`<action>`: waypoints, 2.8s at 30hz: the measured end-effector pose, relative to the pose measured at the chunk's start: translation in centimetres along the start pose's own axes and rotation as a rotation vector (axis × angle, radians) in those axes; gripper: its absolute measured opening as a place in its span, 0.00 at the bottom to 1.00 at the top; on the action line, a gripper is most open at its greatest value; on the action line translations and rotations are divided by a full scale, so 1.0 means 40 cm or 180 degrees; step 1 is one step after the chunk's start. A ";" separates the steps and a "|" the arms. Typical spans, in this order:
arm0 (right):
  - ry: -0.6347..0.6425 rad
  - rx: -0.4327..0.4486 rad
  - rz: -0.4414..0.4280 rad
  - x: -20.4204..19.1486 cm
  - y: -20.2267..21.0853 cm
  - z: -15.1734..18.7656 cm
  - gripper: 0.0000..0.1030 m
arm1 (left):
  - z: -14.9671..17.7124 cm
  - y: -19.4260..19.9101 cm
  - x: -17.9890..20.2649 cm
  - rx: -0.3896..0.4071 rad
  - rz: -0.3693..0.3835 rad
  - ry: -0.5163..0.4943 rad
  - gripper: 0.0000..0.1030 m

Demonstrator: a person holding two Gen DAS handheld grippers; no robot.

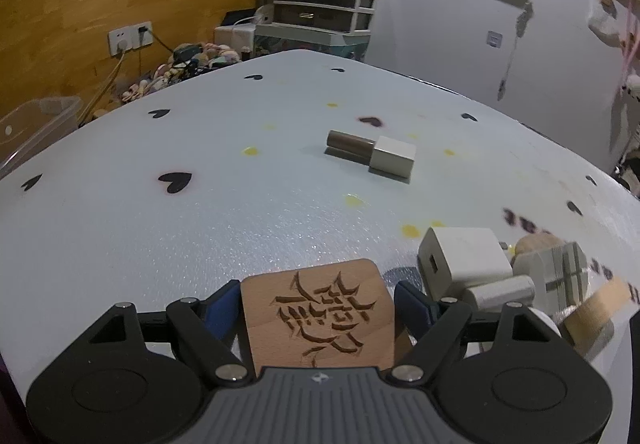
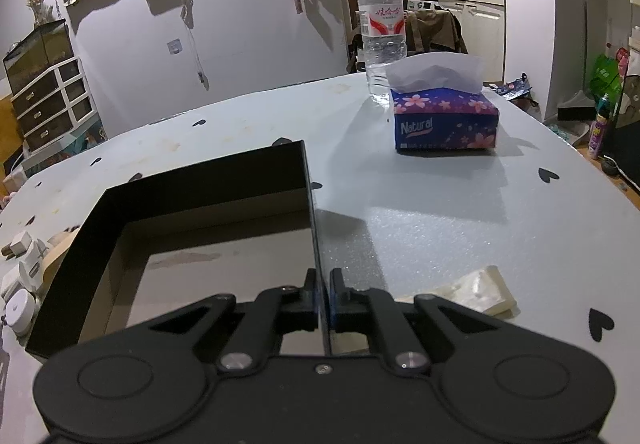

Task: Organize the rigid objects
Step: 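Lift the carved wooden block with the left tool toward the black box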

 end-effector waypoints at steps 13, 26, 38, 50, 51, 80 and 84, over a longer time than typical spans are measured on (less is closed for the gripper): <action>0.0004 0.0012 -0.0034 0.001 0.003 0.006 0.06 | 0.034 0.050 0.057 0.0048 0.0346 -0.0568 0.79; -0.0017 0.0024 -0.0092 0.006 0.009 0.009 0.07 | 0.081 0.051 0.055 -0.0225 -0.0128 -0.0331 0.98; -0.0004 0.0018 -0.0123 0.006 0.009 0.011 0.07 | 0.064 0.052 0.070 -0.0014 0.0035 -0.0695 0.81; 0.0054 -0.0010 -0.0061 -0.001 0.007 0.008 0.06 | -0.017 0.124 0.103 0.0141 0.0492 -0.0647 0.74; 0.0058 -0.0014 -0.0050 -0.002 0.007 0.007 0.06 | -0.032 0.137 0.121 0.0188 0.0575 -0.0676 0.74; 0.0248 -0.0127 0.0060 -0.017 -0.002 0.000 0.04 | 0.125 0.153 0.884 -0.1294 0.2638 -0.0926 0.74; 0.0246 -0.0139 0.0004 -0.018 -0.001 0.001 0.05 | 0.150 0.117 0.923 -0.1325 0.2524 -0.0875 0.74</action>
Point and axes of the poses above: each gripper's, at about its wrist camera, not at the fingertips, and y roughly against the way its jaws point, x to its right, z to its underside, the point moved 6 cm from there along -y, roughly the way its jaws point, and after that the axes turned 2 degrees about -y, right-handed, at the moved point
